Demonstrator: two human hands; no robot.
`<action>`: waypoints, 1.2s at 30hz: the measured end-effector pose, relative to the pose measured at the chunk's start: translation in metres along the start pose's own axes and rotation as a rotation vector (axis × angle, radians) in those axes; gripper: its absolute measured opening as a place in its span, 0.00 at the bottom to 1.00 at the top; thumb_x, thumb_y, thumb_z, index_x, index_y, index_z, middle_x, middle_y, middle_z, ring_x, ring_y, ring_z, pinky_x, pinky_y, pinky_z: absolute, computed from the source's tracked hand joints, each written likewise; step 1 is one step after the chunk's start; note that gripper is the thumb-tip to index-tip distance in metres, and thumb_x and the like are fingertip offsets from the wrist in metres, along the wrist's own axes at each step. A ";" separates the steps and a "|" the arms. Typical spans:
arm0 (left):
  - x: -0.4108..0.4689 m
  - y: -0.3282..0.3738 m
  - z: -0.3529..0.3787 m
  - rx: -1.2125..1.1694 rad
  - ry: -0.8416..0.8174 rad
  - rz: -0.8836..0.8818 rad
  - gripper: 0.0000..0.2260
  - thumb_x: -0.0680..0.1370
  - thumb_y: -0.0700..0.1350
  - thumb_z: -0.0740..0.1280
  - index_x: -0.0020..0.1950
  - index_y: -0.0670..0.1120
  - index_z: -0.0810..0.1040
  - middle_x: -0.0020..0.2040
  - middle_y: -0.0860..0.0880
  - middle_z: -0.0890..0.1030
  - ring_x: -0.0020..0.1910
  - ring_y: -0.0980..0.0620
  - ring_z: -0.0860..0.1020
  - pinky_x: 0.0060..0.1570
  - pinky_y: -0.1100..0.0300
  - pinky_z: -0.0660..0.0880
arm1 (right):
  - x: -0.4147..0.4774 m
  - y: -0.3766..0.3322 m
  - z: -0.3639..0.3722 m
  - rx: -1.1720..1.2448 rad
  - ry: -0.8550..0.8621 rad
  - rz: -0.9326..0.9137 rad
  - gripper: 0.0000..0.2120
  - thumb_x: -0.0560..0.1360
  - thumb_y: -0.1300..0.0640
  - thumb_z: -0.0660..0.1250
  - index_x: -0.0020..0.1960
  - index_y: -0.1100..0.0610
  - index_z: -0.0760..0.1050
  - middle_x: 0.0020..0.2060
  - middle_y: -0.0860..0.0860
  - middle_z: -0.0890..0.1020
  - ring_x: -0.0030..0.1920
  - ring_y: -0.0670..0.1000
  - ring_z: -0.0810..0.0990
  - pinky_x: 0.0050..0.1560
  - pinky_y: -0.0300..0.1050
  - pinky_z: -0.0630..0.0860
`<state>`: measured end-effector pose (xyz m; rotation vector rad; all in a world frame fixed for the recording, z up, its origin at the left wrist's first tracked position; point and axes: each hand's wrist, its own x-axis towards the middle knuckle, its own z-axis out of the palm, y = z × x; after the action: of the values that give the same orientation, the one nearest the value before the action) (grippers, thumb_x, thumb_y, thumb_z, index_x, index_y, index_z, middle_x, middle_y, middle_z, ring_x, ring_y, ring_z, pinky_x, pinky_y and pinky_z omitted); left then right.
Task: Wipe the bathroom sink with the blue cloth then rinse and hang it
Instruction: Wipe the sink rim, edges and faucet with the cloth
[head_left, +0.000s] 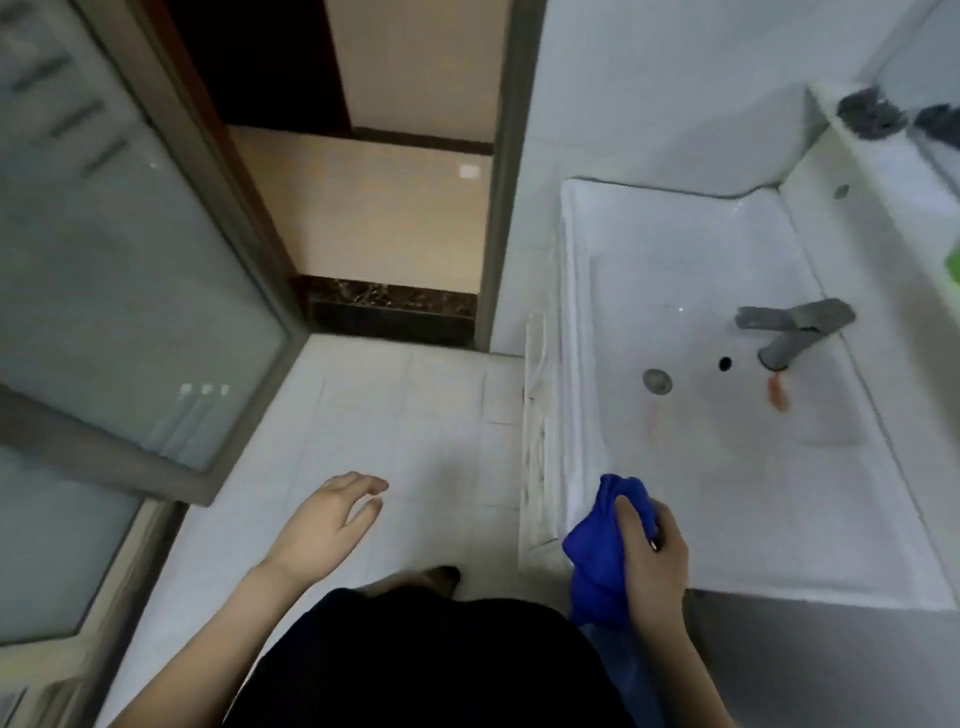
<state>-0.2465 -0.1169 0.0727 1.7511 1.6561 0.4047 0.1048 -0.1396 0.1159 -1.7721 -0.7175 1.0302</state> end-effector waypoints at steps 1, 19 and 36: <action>-0.022 -0.018 0.000 -0.028 0.034 -0.092 0.09 0.82 0.47 0.62 0.59 0.54 0.79 0.55 0.62 0.78 0.58 0.61 0.74 0.54 0.76 0.63 | -0.003 0.004 0.009 -0.030 -0.034 0.011 0.03 0.79 0.53 0.66 0.51 0.51 0.77 0.41 0.46 0.82 0.38 0.42 0.80 0.31 0.28 0.72; -0.138 -0.159 -0.080 -0.342 0.595 -0.710 0.08 0.81 0.42 0.63 0.52 0.52 0.80 0.54 0.53 0.82 0.50 0.57 0.79 0.51 0.58 0.71 | -0.027 -0.023 0.260 -0.236 -0.565 -0.114 0.07 0.77 0.51 0.69 0.51 0.39 0.74 0.47 0.38 0.82 0.46 0.36 0.80 0.46 0.36 0.72; 0.164 -0.234 -0.240 -0.228 0.221 -0.319 0.09 0.80 0.42 0.65 0.57 0.51 0.81 0.53 0.57 0.80 0.52 0.57 0.78 0.54 0.61 0.71 | 0.109 -0.089 0.397 -0.188 -0.185 -0.036 0.06 0.78 0.49 0.68 0.53 0.50 0.77 0.45 0.54 0.82 0.46 0.57 0.81 0.47 0.51 0.75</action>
<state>-0.5536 0.0934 0.0538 1.2866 1.9220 0.6260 -0.1944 0.1542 0.0768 -1.8307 -0.9856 1.1437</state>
